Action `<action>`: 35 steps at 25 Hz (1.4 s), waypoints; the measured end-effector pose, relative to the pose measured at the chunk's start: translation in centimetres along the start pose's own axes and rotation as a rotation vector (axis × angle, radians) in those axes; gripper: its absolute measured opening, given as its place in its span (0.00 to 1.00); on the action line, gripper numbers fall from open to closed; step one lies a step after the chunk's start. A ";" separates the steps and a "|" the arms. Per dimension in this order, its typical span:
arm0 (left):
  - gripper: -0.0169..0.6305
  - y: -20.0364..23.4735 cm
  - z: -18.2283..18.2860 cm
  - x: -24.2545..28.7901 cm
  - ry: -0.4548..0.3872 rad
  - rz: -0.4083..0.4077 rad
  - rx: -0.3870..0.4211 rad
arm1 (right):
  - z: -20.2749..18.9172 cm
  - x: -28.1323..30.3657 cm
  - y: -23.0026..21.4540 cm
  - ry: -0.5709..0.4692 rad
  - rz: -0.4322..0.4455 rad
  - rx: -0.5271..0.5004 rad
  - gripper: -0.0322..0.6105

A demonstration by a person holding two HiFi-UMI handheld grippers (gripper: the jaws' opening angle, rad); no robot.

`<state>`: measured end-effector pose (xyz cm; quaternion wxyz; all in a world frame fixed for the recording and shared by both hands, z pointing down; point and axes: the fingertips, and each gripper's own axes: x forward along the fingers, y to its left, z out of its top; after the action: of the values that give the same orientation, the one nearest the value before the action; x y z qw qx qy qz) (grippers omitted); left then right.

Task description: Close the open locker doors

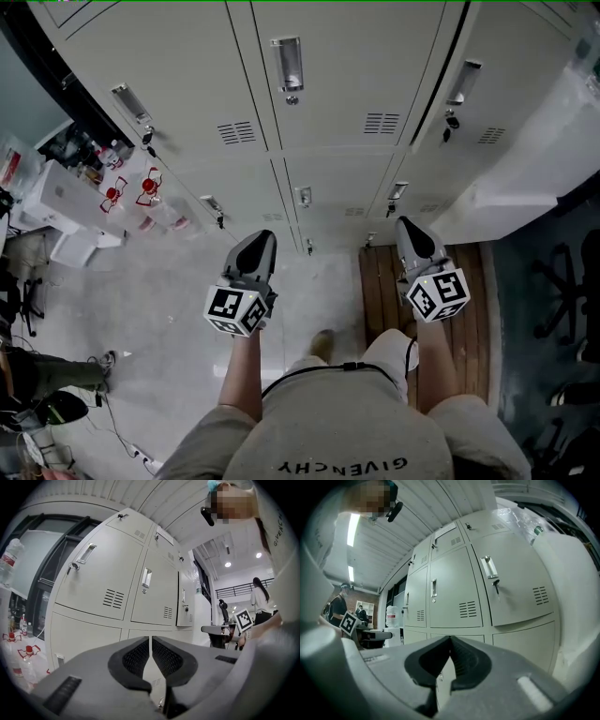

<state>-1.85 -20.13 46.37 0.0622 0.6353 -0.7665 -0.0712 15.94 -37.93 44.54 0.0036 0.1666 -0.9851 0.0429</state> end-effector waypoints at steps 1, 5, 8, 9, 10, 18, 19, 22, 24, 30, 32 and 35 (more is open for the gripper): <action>0.05 0.0 0.2 -0.2 -0.002 0.002 0.001 | 0.1 -0.1 0.1 -0.001 0.002 -0.004 0.05; 0.05 0.0 0.8 -0.8 -0.013 0.013 -0.001 | 0.7 -0.6 0.7 -0.007 0.011 -0.011 0.05; 0.05 -0.1 0.9 -1.2 -0.017 0.019 -0.004 | 0.9 -1.0 0.9 -0.008 0.015 -0.013 0.05; 0.05 -0.1 0.9 -1.4 -0.017 0.020 -0.004 | 1.0 -1.1 1.0 -0.010 0.015 -0.012 0.05; 0.05 -0.1 1.0 -1.5 -0.017 0.022 -0.004 | 1.1 -1.1 1.1 -0.012 0.015 -0.012 0.05; 0.05 0.0 1.6 -1.6 -0.023 0.024 0.001 | 1.7 -1.3 1.4 -0.028 0.022 -0.009 0.05; 0.05 0.0 1.7 -1.7 -0.023 0.023 0.002 | 1.8 -1.3 1.5 -0.029 0.022 -0.010 0.05; 0.05 -0.1 1.9 -1.7 -0.026 0.019 0.006 | 1.9 -1.4 1.7 -0.029 0.021 -0.019 0.05; 0.05 -0.2 2.0 -1.7 -0.027 0.015 0.007 | 1.9 -1.6 1.7 -0.026 0.017 -0.024 0.05; 0.05 -0.4 2.0 -1.8 -0.021 0.004 0.008 | 1.6 -2.0 1.9 -0.020 0.011 -0.015 0.05; 0.05 -0.5 1.9 -1.9 -0.021 0.001 0.006 | 1.5 -2.2 1.9 -0.022 0.009 -0.004 0.05; 0.05 -0.6 1.9 -1.9 -0.020 -0.003 0.006 | 1.6 -2.4 1.8 -0.035 0.006 0.024 0.05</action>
<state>-1.26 -18.28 44.38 0.0525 0.6360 -0.7662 -0.0757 17.61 -35.60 42.70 -0.0157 0.1644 -0.9849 0.0520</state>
